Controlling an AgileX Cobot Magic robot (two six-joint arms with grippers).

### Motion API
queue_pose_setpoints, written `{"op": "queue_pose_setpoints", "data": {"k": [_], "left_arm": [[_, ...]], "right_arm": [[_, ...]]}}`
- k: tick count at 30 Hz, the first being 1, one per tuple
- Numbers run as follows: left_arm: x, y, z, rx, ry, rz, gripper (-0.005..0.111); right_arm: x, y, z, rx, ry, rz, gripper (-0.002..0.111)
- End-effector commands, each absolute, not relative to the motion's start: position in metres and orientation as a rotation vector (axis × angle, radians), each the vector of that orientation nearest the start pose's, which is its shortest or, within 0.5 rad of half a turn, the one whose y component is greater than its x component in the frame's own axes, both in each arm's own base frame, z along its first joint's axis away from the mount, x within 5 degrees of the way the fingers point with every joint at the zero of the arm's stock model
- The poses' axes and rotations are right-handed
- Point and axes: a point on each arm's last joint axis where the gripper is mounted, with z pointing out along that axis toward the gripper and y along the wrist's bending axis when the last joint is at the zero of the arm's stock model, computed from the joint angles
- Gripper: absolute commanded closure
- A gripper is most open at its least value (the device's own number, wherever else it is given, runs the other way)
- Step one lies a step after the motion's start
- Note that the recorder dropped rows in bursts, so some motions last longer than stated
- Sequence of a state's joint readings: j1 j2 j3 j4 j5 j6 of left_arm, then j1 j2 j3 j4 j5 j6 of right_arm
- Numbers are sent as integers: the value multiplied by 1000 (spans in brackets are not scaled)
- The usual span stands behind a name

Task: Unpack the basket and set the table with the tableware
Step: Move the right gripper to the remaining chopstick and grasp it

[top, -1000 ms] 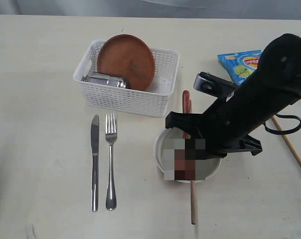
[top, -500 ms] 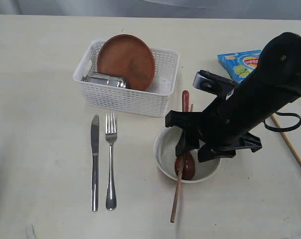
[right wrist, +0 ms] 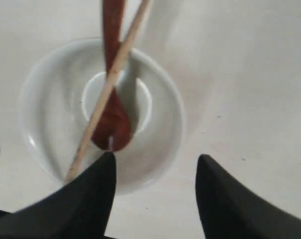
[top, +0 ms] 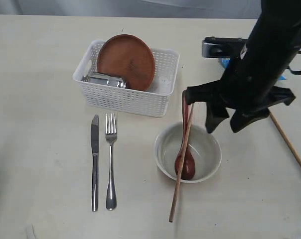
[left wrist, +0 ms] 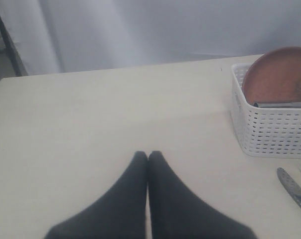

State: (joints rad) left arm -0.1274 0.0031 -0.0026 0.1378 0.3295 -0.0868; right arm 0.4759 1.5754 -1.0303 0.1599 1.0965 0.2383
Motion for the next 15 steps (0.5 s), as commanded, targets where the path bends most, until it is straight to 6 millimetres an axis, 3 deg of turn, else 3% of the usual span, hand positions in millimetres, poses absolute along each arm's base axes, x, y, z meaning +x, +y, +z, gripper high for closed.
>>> {"op": "queue_pose_setpoints", "data": {"k": [1, 4, 7, 11, 15], "left_arm": [[54, -3, 185, 129, 1795, -22, 107], [54, -3, 185, 129, 1795, -22, 107], [54, -3, 185, 129, 1795, -22, 107], [54, -3, 185, 129, 1795, -22, 107], [54, -3, 185, 129, 1795, -22, 107]], "right_arm": [[247, 83, 228, -147, 3194, 28, 60], [245, 48, 217, -224, 3202, -77, 60], [242, 24, 184, -265, 3179, -202, 60], [257, 25, 169, -274, 3080, -185, 60], [274, 22, 145, -348, 3128, -294, 60]]}}
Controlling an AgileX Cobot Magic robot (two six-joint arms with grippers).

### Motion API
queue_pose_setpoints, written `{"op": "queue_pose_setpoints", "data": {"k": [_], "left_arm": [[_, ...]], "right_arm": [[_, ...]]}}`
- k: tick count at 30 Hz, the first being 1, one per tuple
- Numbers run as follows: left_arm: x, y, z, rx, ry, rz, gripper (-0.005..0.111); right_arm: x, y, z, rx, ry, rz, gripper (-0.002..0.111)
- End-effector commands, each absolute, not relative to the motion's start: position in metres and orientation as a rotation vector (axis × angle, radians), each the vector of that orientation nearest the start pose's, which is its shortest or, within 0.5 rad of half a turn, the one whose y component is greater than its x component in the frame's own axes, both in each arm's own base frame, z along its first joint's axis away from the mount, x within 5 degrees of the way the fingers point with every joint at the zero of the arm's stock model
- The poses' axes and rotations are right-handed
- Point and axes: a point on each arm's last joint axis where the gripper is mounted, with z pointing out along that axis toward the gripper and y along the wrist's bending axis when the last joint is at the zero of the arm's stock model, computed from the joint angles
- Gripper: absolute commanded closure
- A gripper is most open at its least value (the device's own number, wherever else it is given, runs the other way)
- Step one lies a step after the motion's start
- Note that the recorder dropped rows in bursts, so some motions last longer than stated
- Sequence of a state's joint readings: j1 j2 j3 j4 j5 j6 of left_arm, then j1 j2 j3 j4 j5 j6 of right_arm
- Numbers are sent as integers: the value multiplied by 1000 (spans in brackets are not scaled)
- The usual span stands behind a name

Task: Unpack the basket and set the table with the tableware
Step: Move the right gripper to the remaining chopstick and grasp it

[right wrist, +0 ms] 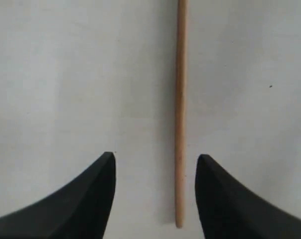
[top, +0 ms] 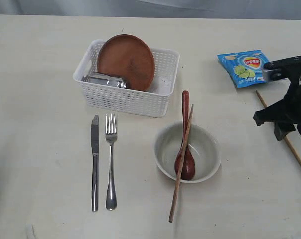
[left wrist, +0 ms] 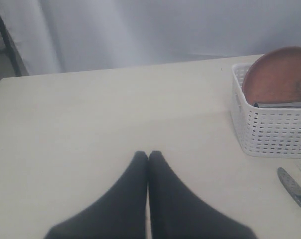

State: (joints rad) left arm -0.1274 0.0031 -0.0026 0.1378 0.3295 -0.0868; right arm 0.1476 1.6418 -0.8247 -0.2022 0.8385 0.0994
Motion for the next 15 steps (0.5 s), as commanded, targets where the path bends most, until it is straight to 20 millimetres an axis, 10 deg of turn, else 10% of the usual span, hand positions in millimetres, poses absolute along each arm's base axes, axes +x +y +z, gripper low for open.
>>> {"op": "queue_pose_setpoints", "data": {"k": [1, 9, 15], "left_arm": [[54, -3, 185, 129, 1795, -22, 107], [54, -3, 185, 129, 1795, -22, 107], [54, -3, 185, 129, 1795, -22, 107]], "right_arm": [[279, 23, 138, -389, 3153, -300, 60], [302, 19, 118, -529, 3193, -417, 61], [302, 20, 94, -667, 3238, -398, 82]]}}
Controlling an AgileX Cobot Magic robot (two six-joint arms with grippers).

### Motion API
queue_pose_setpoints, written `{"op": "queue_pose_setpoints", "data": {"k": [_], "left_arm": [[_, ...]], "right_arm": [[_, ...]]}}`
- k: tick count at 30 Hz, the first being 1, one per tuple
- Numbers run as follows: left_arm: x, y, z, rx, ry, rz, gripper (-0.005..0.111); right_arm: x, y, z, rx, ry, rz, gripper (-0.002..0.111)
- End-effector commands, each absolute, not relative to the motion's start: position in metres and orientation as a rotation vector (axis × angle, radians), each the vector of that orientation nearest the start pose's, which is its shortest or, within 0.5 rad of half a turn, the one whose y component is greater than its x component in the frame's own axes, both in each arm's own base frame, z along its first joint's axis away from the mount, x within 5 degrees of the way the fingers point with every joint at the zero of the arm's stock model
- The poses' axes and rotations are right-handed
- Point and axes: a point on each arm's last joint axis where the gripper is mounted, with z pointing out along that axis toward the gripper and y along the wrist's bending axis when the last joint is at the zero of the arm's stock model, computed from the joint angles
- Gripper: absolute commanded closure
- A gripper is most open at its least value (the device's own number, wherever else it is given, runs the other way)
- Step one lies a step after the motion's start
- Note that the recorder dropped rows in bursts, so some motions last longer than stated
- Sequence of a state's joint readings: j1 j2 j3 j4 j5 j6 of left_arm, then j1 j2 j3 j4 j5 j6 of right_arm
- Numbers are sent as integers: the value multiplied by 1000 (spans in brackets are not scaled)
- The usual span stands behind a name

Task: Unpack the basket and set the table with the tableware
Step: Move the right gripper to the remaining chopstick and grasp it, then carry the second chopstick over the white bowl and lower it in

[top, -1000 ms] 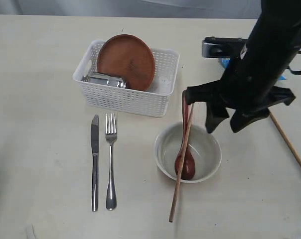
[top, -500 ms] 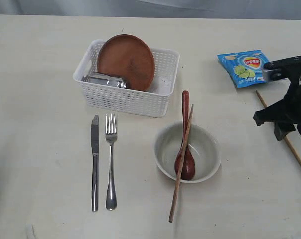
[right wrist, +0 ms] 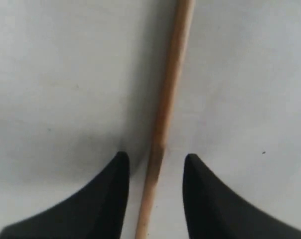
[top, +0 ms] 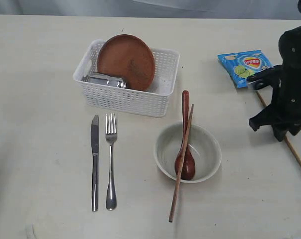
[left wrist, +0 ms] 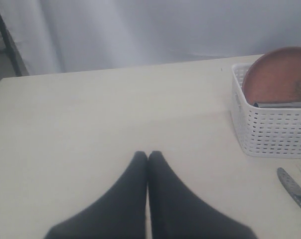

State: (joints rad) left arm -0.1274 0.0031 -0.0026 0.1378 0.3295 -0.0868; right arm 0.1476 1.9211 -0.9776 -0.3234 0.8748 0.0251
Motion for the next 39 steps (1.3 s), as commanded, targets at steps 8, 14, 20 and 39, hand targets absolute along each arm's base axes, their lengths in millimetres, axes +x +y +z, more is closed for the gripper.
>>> {"op": "queue_pose_setpoints", "data": {"k": [8, 14, 20, 39], "left_arm": [[54, -3, 185, 129, 1795, -22, 107], [54, -3, 185, 129, 1795, -22, 107], [54, -3, 185, 129, 1795, -22, 107], [54, -3, 185, 129, 1795, -22, 107]], "right_arm": [[302, 21, 71, -683, 3276, -386, 109], [301, 22, 80, -677, 3271, -371, 109], [302, 28, 116, -629, 3187, -262, 109], [262, 59, 208, -333, 3136, 371, 109]]}}
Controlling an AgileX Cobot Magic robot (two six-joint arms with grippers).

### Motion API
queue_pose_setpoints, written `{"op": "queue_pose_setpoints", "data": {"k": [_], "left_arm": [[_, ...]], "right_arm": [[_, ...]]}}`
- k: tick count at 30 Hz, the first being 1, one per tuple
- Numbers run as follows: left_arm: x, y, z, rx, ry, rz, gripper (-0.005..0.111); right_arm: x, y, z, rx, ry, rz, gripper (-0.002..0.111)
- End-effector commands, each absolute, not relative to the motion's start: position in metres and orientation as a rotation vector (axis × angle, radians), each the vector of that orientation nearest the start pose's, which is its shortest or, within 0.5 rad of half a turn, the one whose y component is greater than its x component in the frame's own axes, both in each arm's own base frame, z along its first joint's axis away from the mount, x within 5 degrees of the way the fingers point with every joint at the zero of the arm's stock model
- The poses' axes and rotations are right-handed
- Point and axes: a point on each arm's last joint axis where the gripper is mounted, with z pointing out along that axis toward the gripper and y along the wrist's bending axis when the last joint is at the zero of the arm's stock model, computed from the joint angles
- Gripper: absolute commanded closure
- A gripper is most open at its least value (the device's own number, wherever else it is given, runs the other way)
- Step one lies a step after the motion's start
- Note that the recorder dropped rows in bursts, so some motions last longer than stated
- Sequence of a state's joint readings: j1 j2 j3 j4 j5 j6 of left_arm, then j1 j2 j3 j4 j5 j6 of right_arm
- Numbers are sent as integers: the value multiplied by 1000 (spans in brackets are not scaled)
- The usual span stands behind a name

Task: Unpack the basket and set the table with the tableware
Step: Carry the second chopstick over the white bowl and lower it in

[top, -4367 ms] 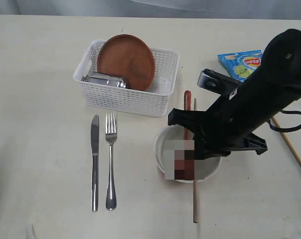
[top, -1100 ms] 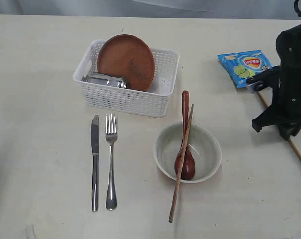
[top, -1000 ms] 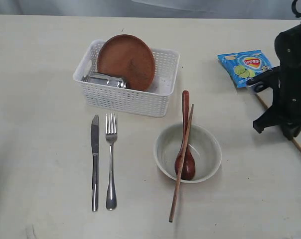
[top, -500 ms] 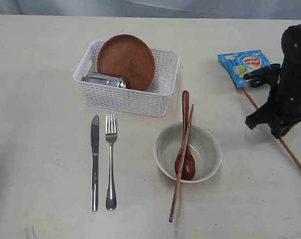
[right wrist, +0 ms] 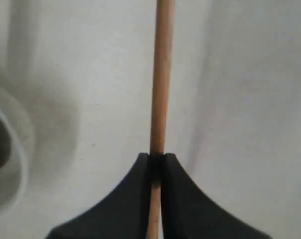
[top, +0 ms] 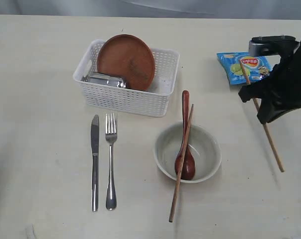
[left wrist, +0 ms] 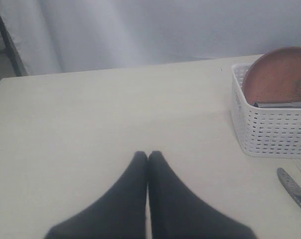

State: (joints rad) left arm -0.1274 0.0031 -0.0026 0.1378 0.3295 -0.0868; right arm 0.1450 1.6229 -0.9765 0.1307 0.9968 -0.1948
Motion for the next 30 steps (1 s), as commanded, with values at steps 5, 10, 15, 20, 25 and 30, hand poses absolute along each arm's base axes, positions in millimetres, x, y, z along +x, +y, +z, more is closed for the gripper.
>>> {"op": "queue_pose_setpoints", "data": {"k": [5, 10, 15, 20, 25, 30], "left_arm": [[54, -3, 185, 129, 1795, -22, 107], [54, -3, 185, 129, 1795, -22, 107], [54, -3, 185, 129, 1795, -22, 107], [54, -3, 185, 129, 1795, -22, 107], [54, -3, 185, 129, 1795, -22, 107], [54, -3, 185, 129, 1795, -22, 107]], "right_arm": [[234, 76, 202, -78, 3095, 766, 109], [201, 83, 179, 168, 3045, 981, 109], [174, 101, 163, 129, 3104, 1083, 109], [179, 119, 162, 219, 3002, 1041, 109], [183, 118, 161, 284, 2979, 1013, 109], [182, 119, 161, 274, 2983, 1017, 109]]}}
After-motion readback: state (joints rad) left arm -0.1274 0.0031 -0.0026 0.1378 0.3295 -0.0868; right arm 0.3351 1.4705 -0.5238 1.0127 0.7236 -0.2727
